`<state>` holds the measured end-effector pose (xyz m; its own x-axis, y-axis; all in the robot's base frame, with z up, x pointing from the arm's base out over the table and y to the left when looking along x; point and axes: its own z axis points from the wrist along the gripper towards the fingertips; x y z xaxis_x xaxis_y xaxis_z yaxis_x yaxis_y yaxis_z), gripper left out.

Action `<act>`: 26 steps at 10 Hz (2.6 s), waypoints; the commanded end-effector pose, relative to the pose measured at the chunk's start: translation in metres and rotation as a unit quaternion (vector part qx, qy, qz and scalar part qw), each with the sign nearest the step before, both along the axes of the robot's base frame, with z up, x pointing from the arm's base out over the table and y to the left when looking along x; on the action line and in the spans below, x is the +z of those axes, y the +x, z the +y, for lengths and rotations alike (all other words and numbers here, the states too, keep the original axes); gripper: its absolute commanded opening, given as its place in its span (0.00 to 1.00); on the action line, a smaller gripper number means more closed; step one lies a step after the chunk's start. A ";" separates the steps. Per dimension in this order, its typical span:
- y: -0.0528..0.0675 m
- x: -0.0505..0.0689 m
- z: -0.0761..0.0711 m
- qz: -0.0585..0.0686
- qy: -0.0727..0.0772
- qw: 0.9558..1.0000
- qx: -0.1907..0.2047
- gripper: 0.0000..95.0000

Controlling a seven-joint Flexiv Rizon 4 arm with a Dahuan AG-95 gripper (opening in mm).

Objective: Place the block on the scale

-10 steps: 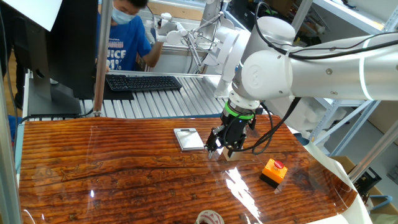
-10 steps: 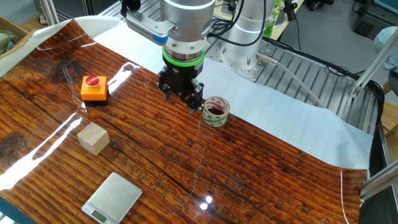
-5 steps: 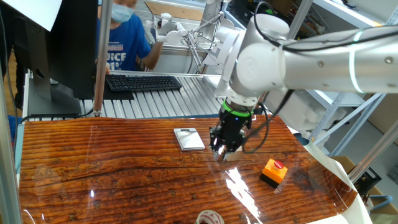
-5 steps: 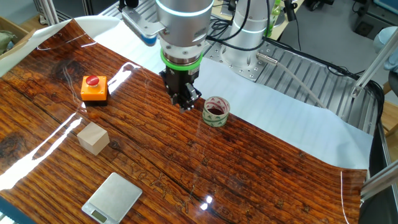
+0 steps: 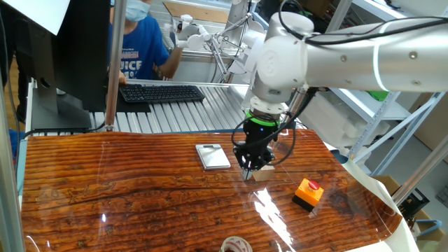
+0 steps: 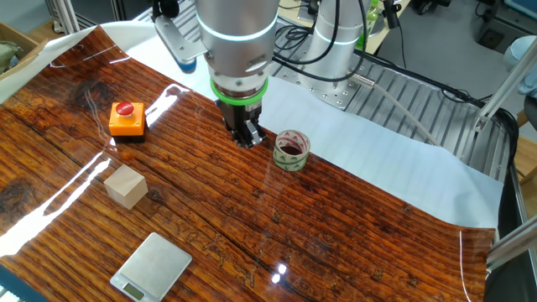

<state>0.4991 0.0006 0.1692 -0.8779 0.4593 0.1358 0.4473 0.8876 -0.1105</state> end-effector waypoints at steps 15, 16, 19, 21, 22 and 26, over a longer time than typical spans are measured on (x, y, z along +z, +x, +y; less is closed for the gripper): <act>0.015 0.004 -0.028 -0.032 0.009 0.989 0.142 0.00; 0.020 0.005 -0.032 -0.033 0.009 0.989 0.142 0.00; 0.040 0.005 -0.045 -0.048 0.003 0.990 0.136 0.00; 0.049 0.003 -0.057 -0.055 0.002 0.989 0.136 0.00; 0.053 0.002 -0.061 -0.057 0.001 0.989 0.135 0.00; 0.083 0.005 -0.082 -0.060 0.002 0.990 0.128 0.00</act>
